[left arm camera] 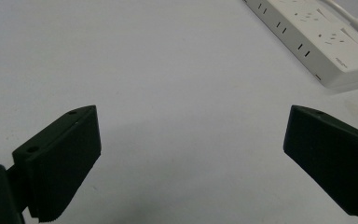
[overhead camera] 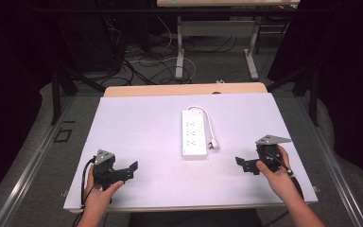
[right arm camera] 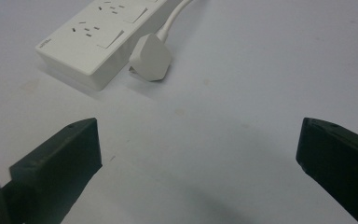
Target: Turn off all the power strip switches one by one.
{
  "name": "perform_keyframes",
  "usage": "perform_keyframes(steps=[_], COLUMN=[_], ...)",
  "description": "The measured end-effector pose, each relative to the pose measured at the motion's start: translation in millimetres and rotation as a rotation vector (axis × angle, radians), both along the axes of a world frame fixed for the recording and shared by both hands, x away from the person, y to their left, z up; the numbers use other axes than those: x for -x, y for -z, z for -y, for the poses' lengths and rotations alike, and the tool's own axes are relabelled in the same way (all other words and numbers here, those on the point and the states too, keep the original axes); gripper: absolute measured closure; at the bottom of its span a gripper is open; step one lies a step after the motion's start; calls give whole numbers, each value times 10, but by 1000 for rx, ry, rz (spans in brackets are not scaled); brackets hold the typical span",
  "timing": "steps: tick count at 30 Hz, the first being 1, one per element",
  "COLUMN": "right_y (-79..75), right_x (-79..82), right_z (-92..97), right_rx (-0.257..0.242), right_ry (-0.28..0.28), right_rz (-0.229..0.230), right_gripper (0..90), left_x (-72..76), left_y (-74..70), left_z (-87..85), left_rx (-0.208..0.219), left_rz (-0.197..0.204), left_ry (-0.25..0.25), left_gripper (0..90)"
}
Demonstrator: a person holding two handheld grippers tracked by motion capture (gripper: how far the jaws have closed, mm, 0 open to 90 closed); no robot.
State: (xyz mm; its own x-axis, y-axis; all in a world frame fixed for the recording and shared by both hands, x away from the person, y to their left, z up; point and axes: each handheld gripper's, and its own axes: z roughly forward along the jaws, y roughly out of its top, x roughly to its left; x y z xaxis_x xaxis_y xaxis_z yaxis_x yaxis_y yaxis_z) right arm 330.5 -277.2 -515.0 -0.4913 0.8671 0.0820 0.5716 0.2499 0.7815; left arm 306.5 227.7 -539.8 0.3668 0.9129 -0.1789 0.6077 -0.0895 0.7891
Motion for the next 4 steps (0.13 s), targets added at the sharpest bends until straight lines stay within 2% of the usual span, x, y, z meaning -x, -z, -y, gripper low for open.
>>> perform_keyframes(steps=[4], right_y=[19], right_x=[41], right_z=[43], right_rx=[-13], right_ry=[27], right_rz=[8], right_gripper=[0], left_x=[-2], left_y=[0], left_z=[-2], left_rx=[0], left_rz=[0], left_ry=[0], left_gripper=[39])
